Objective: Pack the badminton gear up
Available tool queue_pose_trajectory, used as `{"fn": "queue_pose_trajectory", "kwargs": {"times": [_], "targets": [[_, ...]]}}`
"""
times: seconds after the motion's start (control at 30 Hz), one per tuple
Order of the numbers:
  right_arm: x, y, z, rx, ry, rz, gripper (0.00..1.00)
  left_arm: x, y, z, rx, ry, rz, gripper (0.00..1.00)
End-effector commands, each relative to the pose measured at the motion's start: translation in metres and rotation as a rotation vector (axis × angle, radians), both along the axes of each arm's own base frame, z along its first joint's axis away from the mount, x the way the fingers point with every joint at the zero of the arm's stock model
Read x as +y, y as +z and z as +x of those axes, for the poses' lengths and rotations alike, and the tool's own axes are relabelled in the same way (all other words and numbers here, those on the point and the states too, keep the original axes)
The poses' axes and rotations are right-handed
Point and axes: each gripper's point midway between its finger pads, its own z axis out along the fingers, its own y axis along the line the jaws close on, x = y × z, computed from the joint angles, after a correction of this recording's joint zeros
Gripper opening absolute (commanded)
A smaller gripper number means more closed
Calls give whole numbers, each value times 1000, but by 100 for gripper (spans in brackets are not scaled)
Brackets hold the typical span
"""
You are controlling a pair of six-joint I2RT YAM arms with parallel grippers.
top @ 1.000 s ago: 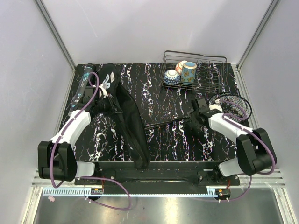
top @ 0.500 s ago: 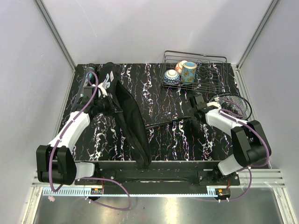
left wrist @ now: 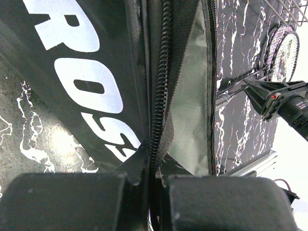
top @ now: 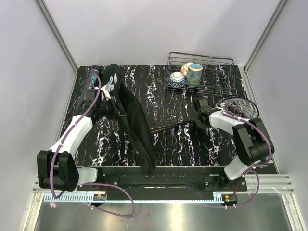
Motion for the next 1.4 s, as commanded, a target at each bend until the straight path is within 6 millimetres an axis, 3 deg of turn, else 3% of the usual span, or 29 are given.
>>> {"fn": "queue_pose_trajectory", "kwargs": {"times": [0.0, 0.13, 0.27, 0.3, 0.33, 0.4, 0.5, 0.53, 0.6, 0.63, 0.7, 0.73, 0.83, 0.97, 1.1, 1.27, 1.37], "targets": [[1, 8, 13, -46, -50, 38, 22, -7, 24, 8, -90, -31, -32, 0], [-5, 25, 11, -88, -61, 28, 19, -7, 22, 8, -87, -29, -30, 0], [-10, 39, 0, -101, -48, 14, 9, -6, 20, 9, -82, -29, -27, 0], [-13, 39, -4, -99, -46, 9, 3, -7, 21, 9, -83, -30, -25, 0], [-15, 49, -6, -127, -46, 10, 0, -5, 21, 9, -86, -26, -19, 0], [-21, 52, -16, -127, -28, -18, 0, -4, 20, 10, -89, -22, -10, 0], [-27, 71, -28, -169, 67, -80, 0, 0, 18, 11, -86, -10, 14, 0], [-26, 88, -30, -213, 118, -91, 0, 3, 17, 13, -89, 1, 30, 0], [-32, 97, -40, -217, 236, -188, 0, 5, 14, 14, -82, 5, 47, 0], [-35, 114, -45, -265, 268, -212, 0, 7, 12, 15, -78, 11, 54, 0], [-43, 123, -57, -268, 357, -305, 0, 6, 9, 15, -62, 7, 53, 0], [-45, 140, -63, -327, 381, -321, 0, 5, 8, 15, -58, 4, 48, 0], [-54, 167, -81, -368, 453, -395, 0, -1, 8, 16, -45, -6, 33, 0], [-36, 199, -88, -413, 677, -448, 0, -14, 9, 16, 20, -27, -28, 0], [-26, 211, -91, -446, 725, -413, 0, -19, 20, 25, 39, -17, -65, 0], [21, 244, -105, -612, 950, -277, 0, -17, 19, 37, 35, -25, -33, 0], [44, 252, -114, -620, 1068, -206, 0, -17, 18, 44, 1, -39, -14, 0]]}}
